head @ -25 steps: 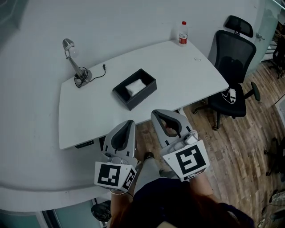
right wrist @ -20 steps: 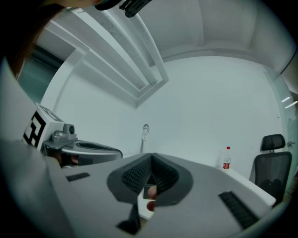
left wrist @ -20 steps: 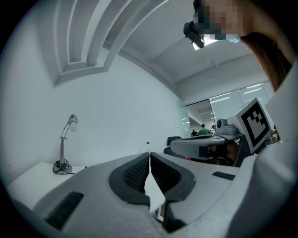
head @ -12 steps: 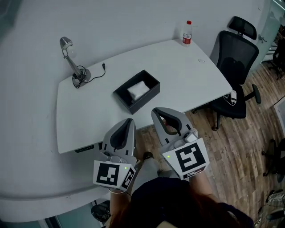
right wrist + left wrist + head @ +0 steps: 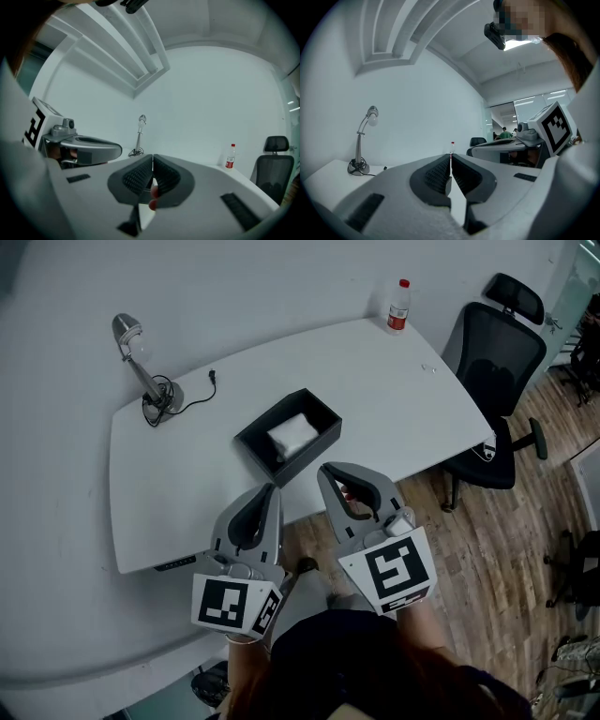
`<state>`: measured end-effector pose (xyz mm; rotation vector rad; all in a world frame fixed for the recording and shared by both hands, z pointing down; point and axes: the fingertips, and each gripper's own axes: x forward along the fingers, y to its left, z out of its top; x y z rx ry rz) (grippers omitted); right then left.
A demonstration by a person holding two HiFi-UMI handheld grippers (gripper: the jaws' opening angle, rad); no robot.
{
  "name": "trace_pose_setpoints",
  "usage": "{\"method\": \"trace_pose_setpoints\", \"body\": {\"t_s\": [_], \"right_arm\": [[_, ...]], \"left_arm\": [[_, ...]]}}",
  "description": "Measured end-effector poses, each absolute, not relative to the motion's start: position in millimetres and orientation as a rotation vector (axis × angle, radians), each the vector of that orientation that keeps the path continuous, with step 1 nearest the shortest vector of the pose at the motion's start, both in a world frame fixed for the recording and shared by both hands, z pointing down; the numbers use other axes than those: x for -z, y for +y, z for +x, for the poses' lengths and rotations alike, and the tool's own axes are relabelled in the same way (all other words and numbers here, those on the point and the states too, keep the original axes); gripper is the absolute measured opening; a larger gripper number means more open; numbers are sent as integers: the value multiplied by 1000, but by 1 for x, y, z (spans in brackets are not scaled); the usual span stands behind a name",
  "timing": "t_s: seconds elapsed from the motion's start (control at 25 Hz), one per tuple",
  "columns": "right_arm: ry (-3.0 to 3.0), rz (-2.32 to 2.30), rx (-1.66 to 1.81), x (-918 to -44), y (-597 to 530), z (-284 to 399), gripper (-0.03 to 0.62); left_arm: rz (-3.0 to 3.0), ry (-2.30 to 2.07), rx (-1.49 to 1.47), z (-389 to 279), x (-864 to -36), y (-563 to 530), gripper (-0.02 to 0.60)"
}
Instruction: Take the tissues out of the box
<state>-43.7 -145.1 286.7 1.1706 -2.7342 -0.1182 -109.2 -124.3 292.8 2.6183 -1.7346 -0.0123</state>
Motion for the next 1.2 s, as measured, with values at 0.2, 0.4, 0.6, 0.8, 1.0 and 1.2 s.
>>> {"method": "trace_pose_setpoints", "body": {"t_s": [0.2,0.4,0.6,0.8,1.0,1.2], "right_arm": [[-2711,1175,99,-289,-162,-51,20],[-2688,1170,88,-291,-175,-61,20],[-2660,1169,74,-296,-190,-70,30],[-2624,1168,61,-303,-204,-77,41],[-2599,1178,48,-313,-219,-84,51],[-2555,1164,21,-326,-232,-92,72]], "left_arm": [[2617,-1719,15,-118,-291,-140,26],[2616,-1700,19,-128,-291,-155,26],[2622,-1682,19,-136,-293,-170,26],[2632,-1652,19,-142,-294,-186,26],[2640,-1623,37,-149,-296,-201,26],[2631,-1601,40,-158,-302,-215,26]]}}
